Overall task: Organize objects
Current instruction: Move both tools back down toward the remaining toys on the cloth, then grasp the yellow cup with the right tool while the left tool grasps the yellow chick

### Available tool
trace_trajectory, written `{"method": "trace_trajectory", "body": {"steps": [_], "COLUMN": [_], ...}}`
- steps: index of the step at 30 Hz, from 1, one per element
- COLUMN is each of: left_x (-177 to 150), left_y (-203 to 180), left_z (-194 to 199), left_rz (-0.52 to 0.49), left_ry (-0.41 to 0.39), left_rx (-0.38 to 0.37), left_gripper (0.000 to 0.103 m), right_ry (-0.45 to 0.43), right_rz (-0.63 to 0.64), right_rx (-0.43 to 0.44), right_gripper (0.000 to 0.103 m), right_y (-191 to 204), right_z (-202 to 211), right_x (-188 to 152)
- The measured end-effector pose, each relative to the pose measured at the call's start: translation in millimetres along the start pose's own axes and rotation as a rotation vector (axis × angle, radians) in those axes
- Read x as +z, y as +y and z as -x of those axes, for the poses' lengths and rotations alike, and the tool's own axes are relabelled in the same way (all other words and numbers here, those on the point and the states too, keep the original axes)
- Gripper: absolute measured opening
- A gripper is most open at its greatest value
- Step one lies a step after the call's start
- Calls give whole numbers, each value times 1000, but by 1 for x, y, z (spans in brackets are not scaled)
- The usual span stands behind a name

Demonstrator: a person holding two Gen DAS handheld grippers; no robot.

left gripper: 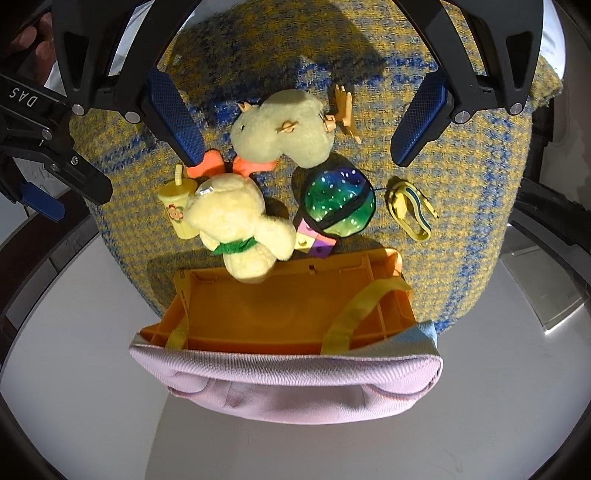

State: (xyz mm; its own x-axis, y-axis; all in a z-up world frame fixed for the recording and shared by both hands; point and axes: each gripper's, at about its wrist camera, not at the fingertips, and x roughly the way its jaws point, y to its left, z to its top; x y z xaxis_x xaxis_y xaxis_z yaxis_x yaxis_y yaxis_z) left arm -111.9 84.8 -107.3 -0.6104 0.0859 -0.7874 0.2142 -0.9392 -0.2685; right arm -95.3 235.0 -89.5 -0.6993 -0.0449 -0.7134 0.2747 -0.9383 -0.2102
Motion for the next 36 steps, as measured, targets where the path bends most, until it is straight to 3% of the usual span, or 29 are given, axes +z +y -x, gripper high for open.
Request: {"method": "trace_trajectory", "body": {"steps": [14,27,36], "left_x": [-17,-22,-29], "left_y": [-11,-13,-11], "left_z": [-32,-56,-67], "left_rz": [-29,-41,-6], "left_ry": [82,91,117], "left_rx": [3,43,12], "left_gripper": [103,103,101], "right_ry": [49,69,76], "right_rz": [-28,-48,-47], "right_rx": [0,10,17], "right_gripper": [96,96,96], "right_y": [-15,-23,-22], "right_z": [-26,-40,-42], "right_x": [-23,-32,-35]}}
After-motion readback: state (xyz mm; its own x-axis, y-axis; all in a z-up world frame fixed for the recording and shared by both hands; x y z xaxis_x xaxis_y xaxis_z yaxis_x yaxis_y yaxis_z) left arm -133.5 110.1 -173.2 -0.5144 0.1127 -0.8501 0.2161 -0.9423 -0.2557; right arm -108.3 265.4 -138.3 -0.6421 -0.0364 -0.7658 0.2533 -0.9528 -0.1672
